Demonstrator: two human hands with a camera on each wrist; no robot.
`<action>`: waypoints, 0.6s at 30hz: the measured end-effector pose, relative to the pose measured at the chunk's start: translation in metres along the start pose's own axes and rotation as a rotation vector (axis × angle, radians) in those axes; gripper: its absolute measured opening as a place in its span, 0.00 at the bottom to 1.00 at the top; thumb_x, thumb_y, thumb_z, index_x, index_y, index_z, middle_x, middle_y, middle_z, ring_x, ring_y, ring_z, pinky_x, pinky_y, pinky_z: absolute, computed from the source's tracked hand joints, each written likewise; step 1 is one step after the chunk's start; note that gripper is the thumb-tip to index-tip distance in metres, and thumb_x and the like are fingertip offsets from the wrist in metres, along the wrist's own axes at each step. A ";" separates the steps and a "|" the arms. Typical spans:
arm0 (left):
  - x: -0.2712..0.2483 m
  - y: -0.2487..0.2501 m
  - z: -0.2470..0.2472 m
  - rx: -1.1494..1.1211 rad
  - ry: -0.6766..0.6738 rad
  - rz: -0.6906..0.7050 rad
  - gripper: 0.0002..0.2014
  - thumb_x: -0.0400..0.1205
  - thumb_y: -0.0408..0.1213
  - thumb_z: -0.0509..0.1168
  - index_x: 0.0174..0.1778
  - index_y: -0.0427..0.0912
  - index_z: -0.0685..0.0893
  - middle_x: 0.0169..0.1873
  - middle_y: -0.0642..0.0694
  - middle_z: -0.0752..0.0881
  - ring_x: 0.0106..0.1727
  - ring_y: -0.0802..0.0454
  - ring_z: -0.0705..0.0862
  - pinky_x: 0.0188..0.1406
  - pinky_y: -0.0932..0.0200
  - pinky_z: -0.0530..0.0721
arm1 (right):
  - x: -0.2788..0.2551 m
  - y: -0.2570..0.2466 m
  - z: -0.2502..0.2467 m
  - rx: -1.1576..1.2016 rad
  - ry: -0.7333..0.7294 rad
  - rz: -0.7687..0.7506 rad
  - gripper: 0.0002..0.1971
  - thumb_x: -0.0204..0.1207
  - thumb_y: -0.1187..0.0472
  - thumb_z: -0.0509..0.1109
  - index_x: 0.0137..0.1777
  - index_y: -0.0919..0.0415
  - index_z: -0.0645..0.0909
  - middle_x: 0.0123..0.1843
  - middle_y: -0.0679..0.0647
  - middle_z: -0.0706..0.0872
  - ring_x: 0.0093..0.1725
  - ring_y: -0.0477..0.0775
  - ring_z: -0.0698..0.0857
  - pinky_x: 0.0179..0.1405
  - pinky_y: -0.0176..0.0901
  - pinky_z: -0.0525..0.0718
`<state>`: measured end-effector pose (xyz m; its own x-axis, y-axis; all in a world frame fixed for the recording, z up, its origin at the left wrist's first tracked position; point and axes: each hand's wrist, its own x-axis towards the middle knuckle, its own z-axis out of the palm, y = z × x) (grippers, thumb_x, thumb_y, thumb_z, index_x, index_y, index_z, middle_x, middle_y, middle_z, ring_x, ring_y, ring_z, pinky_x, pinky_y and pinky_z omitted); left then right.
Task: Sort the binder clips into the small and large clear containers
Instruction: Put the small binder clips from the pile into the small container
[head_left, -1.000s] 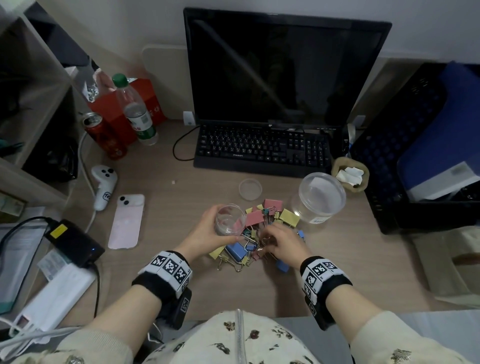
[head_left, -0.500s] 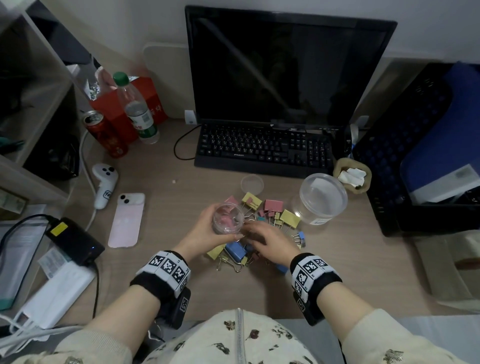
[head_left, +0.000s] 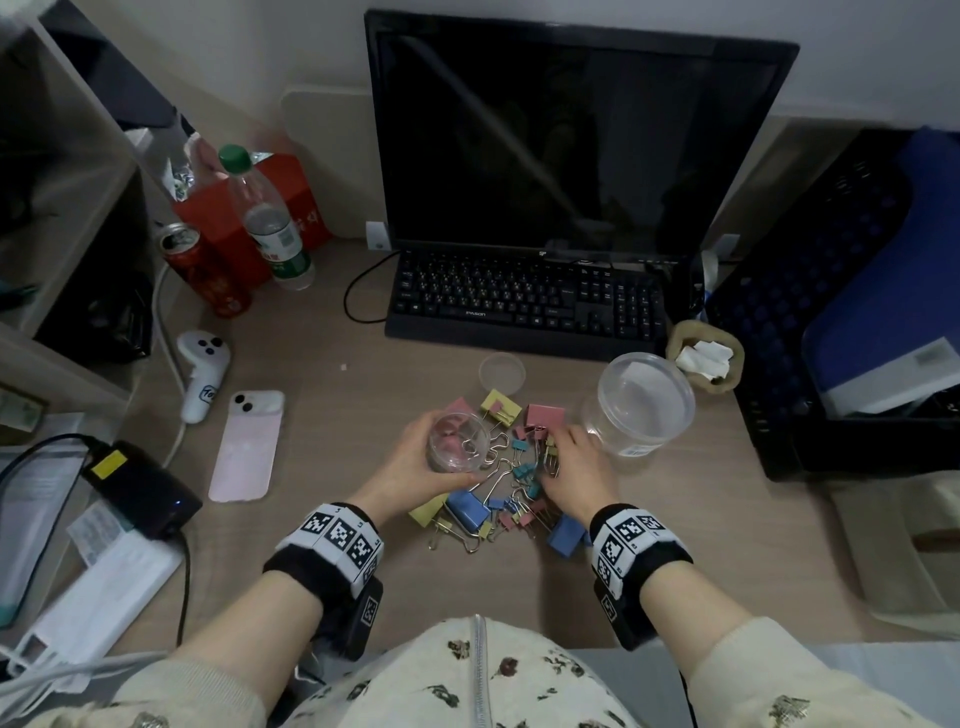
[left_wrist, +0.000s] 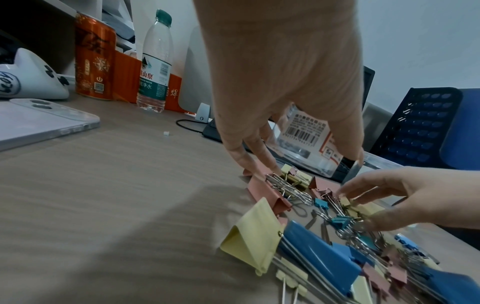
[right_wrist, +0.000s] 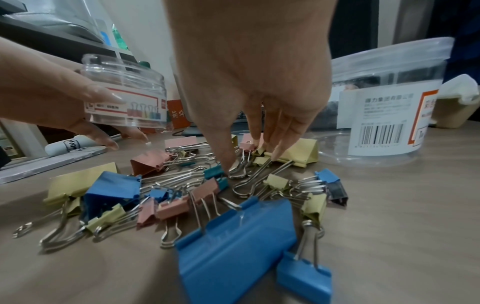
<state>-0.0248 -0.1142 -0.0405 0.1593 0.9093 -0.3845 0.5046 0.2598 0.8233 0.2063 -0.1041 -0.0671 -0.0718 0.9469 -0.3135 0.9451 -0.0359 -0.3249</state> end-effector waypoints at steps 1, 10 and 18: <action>0.001 0.000 0.000 0.001 0.003 0.001 0.41 0.66 0.46 0.83 0.73 0.50 0.70 0.61 0.57 0.73 0.61 0.59 0.76 0.66 0.61 0.74 | 0.001 0.000 0.000 -0.011 -0.014 -0.003 0.30 0.74 0.57 0.74 0.75 0.56 0.69 0.72 0.53 0.73 0.70 0.56 0.71 0.67 0.49 0.75; 0.010 -0.003 0.001 0.008 0.001 0.012 0.40 0.67 0.44 0.83 0.73 0.51 0.70 0.64 0.54 0.74 0.62 0.60 0.76 0.60 0.69 0.74 | 0.005 0.000 -0.004 -0.043 -0.133 -0.009 0.22 0.76 0.57 0.71 0.69 0.55 0.73 0.67 0.53 0.79 0.62 0.57 0.81 0.57 0.50 0.82; 0.014 -0.004 0.002 -0.008 -0.003 0.027 0.45 0.65 0.44 0.84 0.76 0.52 0.68 0.66 0.53 0.75 0.61 0.63 0.77 0.64 0.64 0.76 | 0.008 0.004 0.001 -0.004 -0.157 0.002 0.15 0.78 0.59 0.70 0.64 0.57 0.76 0.62 0.55 0.82 0.58 0.57 0.83 0.53 0.51 0.83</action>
<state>-0.0230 -0.1036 -0.0499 0.1750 0.9150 -0.3634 0.4931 0.2380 0.8368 0.2088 -0.0974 -0.0716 -0.1183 0.8852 -0.4499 0.9464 -0.0367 -0.3210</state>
